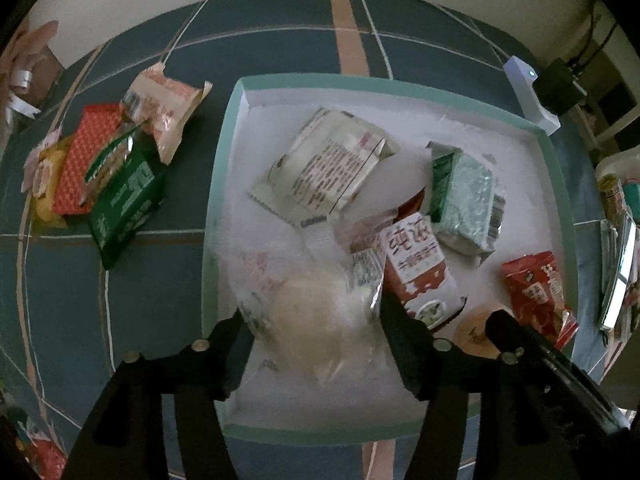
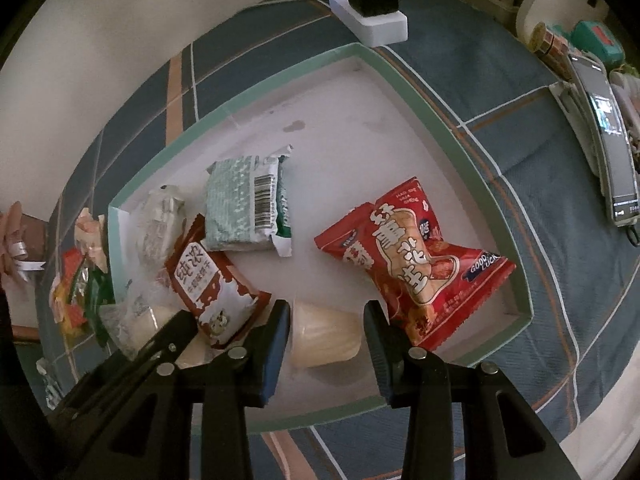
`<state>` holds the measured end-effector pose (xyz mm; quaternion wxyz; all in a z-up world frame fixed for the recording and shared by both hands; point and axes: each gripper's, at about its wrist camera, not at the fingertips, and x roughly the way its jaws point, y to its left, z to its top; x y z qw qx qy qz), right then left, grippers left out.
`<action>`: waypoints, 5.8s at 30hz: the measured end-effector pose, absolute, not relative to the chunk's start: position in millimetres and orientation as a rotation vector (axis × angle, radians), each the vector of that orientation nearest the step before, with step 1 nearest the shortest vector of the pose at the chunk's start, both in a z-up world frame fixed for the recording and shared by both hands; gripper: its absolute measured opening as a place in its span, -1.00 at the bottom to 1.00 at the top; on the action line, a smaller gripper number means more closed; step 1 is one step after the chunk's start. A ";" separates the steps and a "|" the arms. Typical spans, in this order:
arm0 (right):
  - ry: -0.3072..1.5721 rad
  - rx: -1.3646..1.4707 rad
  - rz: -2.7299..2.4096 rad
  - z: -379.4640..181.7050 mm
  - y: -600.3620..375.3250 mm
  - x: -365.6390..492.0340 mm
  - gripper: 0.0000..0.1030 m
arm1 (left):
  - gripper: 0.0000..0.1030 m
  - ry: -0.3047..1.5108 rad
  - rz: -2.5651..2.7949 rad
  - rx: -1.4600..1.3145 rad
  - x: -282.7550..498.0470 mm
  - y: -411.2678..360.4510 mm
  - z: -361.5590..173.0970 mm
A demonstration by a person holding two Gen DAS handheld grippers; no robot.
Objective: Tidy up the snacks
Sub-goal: 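Lower the bun and cup into the tray and open both grippers, then withdraw both open grippers from the tray toward the snack pile, then move the left gripper to the yellow bread pack while the right gripper approaches the green pack, then grasp the yellow bread pack with the left gripper while the right gripper grasps the green pack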
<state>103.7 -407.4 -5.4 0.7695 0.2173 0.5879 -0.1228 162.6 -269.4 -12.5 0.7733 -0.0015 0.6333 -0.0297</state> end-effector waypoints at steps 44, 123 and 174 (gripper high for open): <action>1.206 0.272 -0.252 47.6 -318.3 125.5 0.84 | 0.81 1.159 0.325 -0.071 157.1 -93.0 61.3; 1.159 0.227 0.062 17.1 -174.0 215.9 1.00 | 1.00 0.998 0.433 -0.346 187.4 32.6 52.2; 1.218 0.051 0.000 -34.6 -133.2 239.8 0.38 | -0.02 1.136 0.328 -0.247 231.5 18.9 -5.8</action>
